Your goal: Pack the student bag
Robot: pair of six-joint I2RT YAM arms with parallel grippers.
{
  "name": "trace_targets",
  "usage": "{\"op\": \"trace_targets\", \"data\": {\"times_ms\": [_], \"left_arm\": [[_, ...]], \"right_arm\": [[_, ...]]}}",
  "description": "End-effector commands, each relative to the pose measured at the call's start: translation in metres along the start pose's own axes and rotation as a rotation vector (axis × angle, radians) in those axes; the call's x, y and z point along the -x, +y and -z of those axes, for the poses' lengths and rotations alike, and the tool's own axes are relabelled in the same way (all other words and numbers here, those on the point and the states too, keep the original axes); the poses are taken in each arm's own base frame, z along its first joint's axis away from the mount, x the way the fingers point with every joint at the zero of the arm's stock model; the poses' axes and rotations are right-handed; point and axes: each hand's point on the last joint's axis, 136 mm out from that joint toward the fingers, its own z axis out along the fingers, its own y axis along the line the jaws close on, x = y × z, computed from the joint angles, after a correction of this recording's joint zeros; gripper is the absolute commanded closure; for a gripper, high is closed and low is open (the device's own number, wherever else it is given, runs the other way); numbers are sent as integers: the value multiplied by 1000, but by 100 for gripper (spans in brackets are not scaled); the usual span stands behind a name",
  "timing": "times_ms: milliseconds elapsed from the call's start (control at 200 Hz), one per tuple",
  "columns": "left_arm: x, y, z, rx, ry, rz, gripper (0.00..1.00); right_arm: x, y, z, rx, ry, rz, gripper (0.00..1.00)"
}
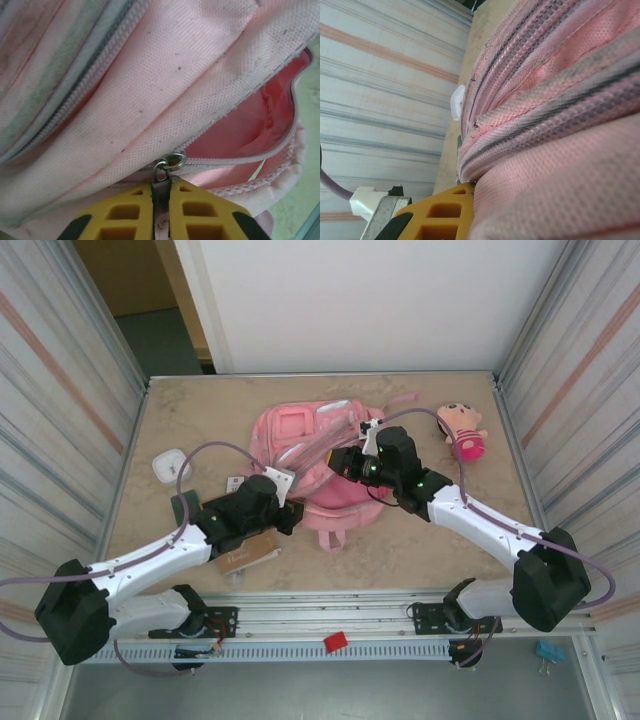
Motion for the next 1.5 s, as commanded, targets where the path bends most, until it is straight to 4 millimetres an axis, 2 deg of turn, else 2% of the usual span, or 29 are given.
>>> {"op": "trace_targets", "data": {"times_ms": [0, 105, 215, 396, 426, 501, 576, 651, 696, 787, 877, 957, 1162, 1348, 1498], "left_arm": [[8, 5, 6, 46, -25, -33, 95], [5, 10, 9, 73, -13, -40, 100], [-3, 19, 10, 111, 5, -58, 100], [-14, 34, 9, 167, 26, -90, 100], [-12, 32, 8, 145, 19, -87, 100], [1, 14, 6, 37, -25, -76, 100], [23, -6, 7, -55, -84, -71, 100], [36, -16, 8, -85, -93, -70, 100], [38, -18, 8, -89, -84, -72, 100], [32, -12, 5, -60, -64, -82, 100], [24, 4, 3, 12, -48, -76, 100], [20, 18, 3, 65, -40, -65, 100], [14, 64, 1, 176, -23, -15, 100], [30, 100, -12, 223, -62, 10, 100], [39, 125, -30, 239, -67, 32, 100]], "right_arm": [[28, 52, 14, 147, -74, 90, 100], [32, 44, 17, 124, -74, 86, 100], [42, 33, 26, 93, -83, 75, 100], [51, 28, 41, 79, -118, 57, 100], [51, 26, 41, 73, -123, 43, 94], [48, 15, 34, 62, -168, -63, 67], [41, 7, 20, 98, -200, -146, 54], [34, 9, 6, 129, -206, -183, 48], [31, 12, 0, 124, -196, -177, 50], [27, 17, -5, 81, -177, -114, 73], [32, 24, 4, 74, -184, -67, 87], [37, 31, 17, 72, -185, -32, 96], [57, 59, 45, 148, -113, 13, 98], [67, 87, 63, 215, -20, 64, 98], [78, 100, 79, 291, 35, 62, 98]]}}
